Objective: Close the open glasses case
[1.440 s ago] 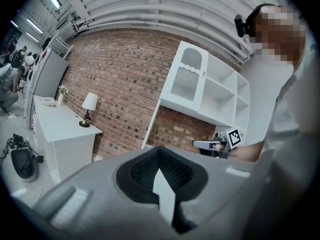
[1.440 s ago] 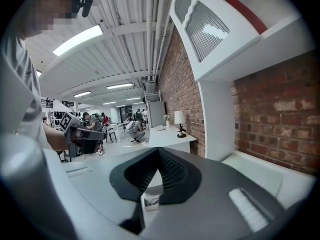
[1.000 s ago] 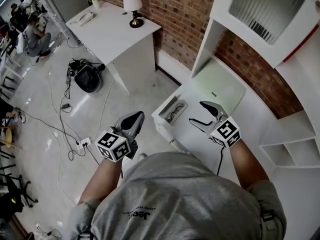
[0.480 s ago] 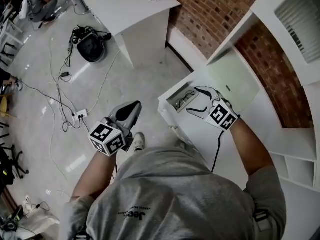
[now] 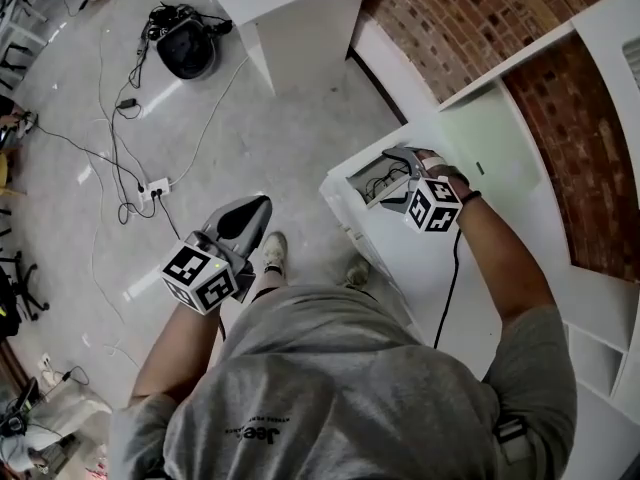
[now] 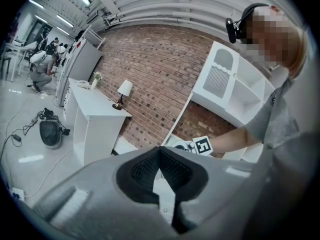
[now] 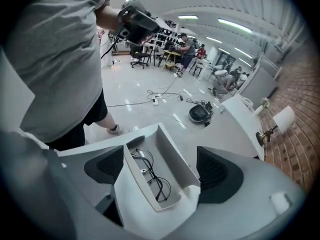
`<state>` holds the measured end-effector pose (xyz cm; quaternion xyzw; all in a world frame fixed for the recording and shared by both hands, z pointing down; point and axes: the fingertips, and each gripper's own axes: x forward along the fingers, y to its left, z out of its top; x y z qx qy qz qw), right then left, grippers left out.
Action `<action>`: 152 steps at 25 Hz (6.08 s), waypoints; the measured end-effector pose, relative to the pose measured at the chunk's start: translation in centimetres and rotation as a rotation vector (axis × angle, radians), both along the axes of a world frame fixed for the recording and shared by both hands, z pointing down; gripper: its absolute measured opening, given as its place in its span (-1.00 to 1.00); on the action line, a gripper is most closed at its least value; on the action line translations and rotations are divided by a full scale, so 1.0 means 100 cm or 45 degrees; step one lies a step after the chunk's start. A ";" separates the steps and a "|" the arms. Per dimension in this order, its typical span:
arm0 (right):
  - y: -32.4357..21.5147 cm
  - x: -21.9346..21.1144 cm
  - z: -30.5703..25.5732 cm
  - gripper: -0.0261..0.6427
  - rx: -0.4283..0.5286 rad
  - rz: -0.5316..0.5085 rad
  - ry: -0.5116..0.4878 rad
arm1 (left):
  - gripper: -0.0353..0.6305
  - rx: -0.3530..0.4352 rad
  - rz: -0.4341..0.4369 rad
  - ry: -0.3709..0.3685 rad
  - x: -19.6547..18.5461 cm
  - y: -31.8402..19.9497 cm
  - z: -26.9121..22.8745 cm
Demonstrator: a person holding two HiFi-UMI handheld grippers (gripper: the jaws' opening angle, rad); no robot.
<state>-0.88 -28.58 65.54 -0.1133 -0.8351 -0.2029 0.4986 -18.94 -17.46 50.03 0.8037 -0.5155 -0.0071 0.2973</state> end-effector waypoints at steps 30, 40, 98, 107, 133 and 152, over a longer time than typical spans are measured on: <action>0.003 0.010 0.058 0.18 0.086 -0.214 0.210 | -0.90 -0.044 0.017 0.018 -0.006 -0.008 0.019; 0.005 0.013 0.056 0.07 0.131 -0.162 0.165 | -0.90 -0.034 0.022 0.016 -0.001 -0.009 0.014; 0.010 0.080 -0.173 -0.50 -0.379 0.977 -0.906 | -0.90 0.203 0.300 -0.072 0.100 -0.077 -0.064; -0.004 0.116 -0.219 -0.71 -0.461 1.289 -1.233 | -0.90 0.248 0.337 -0.094 0.120 -0.089 -0.078; -0.017 0.124 -0.229 -0.90 -0.324 1.427 -1.254 | -0.90 0.272 0.327 -0.097 0.120 -0.086 -0.086; -0.016 0.119 -0.224 -0.90 -0.330 1.404 -1.235 | -0.90 0.269 0.313 -0.088 0.117 -0.087 -0.082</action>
